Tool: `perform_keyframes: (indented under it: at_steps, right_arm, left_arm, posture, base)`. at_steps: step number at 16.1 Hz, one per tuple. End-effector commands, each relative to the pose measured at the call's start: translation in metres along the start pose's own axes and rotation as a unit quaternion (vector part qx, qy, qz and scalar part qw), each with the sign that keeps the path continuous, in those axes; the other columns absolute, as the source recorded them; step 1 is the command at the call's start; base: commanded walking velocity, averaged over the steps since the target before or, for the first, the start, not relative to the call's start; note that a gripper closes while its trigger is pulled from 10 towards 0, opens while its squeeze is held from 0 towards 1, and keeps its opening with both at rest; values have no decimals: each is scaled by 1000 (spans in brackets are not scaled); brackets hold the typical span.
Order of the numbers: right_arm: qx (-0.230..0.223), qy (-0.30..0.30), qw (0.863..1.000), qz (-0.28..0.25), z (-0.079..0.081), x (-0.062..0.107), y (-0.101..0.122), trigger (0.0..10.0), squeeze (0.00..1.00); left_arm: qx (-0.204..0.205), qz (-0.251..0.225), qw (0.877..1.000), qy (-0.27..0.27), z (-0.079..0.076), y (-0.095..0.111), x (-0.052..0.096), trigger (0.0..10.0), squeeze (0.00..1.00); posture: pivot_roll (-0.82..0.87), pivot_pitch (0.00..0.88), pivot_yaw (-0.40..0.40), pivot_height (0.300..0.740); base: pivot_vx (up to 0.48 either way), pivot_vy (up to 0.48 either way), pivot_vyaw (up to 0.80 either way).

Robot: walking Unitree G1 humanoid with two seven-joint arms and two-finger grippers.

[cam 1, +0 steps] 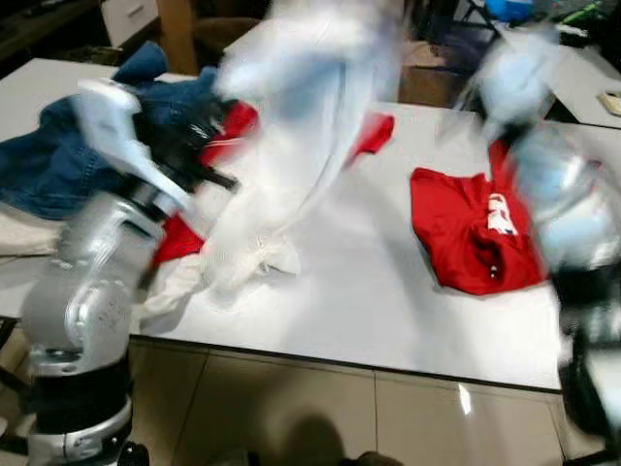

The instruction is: Hang hanger

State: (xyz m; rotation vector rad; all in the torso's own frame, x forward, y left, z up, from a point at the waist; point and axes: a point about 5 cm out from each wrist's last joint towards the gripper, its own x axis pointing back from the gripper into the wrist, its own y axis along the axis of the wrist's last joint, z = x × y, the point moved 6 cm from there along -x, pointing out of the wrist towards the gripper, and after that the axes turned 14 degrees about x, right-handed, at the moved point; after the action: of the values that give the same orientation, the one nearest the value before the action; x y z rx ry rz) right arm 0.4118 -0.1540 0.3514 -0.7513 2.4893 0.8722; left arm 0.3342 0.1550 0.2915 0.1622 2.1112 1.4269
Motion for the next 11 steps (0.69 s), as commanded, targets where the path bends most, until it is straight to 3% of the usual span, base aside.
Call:
perform_keyframes:
  at_steps: [1,2,3,4,6,7,9,11]
  right_arm:
    - [17,-68,997,-36,-40,-7,16,10000,0]
    - [6,-48,998,-32,-30,-7,13,10000,0]
    - [-22,10,999,-21,2,-1,2,10000,0]
    - [-11,100,995,-12,54,17,-10,10000,0]
    - [-32,190,981,-1,113,56,-19,10000,0]
    - [-30,201,979,-2,120,62,-20,10000,0]
    - [-62,304,951,7,158,108,-21,10000,0]
    - [-89,368,926,7,172,140,-16,10000,0]
  left_arm:
    - [-12,-2,999,39,17,2,10,10000,0]
    - [-18,3,999,41,18,-1,13,10000,0]
    - [-26,19,998,45,19,-8,17,10000,0]
    - [-42,37,997,54,23,-17,20,10000,0]
    - [-78,101,989,70,32,-46,29,10000,0]
    - [-85,115,987,73,33,-52,31,10000,0]
    - [-137,214,960,119,54,-87,46,10000,0]
    - [-157,227,947,162,71,-92,48,10000,0]
  posture:
    - [4,0,-68,740]
    - [4,0,-68,740]
    - [9,0,-79,740]
    - [13,0,-82,740]
    - [13,0,-82,740]
    - [9,0,-77,740]
    - [6,0,-70,740]
    - [1,0,-57,740]
  base:
    - [0,0,0]
    - [0,0,0]
    - [0,0,0]
    - [0,0,0]
    - [0,0,0]
    - [0,0,0]
    - [0,0,0]
    - [0,0,0]
